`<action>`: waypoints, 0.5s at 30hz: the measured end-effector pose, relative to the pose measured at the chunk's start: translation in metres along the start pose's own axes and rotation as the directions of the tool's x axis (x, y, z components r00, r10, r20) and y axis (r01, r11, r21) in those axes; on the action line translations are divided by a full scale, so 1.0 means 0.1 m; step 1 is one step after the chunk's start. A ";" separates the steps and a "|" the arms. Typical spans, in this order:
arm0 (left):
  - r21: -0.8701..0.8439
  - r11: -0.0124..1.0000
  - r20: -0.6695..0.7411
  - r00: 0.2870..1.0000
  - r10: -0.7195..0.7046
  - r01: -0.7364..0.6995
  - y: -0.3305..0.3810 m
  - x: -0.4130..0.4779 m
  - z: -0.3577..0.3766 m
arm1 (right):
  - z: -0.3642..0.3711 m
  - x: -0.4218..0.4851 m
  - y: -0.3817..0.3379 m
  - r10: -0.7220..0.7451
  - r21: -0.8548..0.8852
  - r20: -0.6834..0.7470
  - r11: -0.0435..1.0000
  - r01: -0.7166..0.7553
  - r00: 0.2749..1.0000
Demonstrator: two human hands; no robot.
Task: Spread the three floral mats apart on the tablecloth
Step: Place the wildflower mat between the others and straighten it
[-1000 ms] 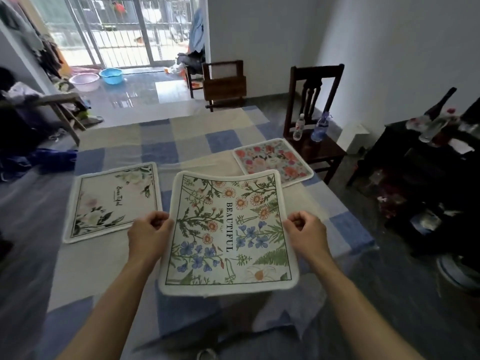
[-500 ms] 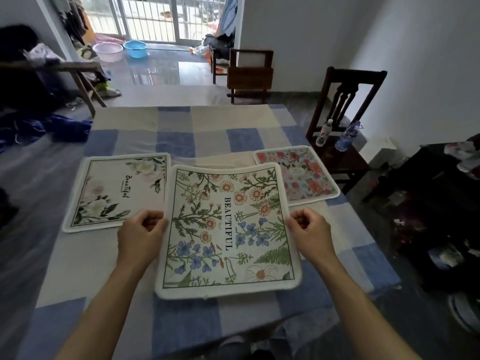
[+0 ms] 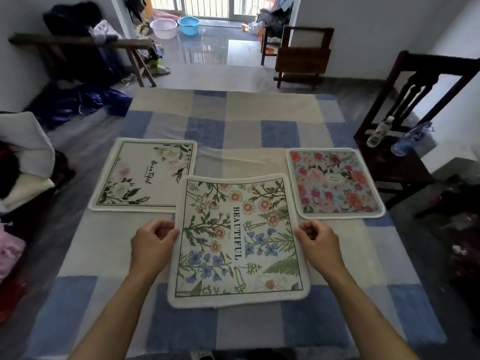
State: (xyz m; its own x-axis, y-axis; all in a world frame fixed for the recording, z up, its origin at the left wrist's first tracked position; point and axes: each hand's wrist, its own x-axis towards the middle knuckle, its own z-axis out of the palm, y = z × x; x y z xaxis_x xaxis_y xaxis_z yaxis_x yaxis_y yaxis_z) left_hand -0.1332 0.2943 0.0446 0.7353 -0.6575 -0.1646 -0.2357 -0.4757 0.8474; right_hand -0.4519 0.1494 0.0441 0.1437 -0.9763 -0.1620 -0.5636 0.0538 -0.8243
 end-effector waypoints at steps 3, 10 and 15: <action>0.026 1.000 0.028 0.999 -0.018 0.017 -0.13 0.00 0.12 | 0.09 0.02 0.16 0.035 -0.014 0.009 0.999 -0.035 0.999; 0.106 0.990 0.101 0.989 -0.108 0.097 -0.38 0.03 0.29 | 0.27 -0.04 0.48 0.134 -0.054 0.013 0.990 -0.133 0.991; 0.152 0.980 0.139 0.979 -0.150 0.128 -0.50 0.04 0.38 | 0.39 -0.05 0.61 0.194 -0.072 0.032 0.979 -0.192 0.980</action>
State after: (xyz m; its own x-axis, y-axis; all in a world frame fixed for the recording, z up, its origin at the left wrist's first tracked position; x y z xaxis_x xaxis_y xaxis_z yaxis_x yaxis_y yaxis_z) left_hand -0.1423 0.2930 -0.0181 0.6667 -0.6536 -0.3583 -0.2334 -0.6396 0.7325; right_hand -0.4554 0.1654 -0.0269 0.0577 -0.9399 -0.3364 -0.6377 0.2246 -0.7368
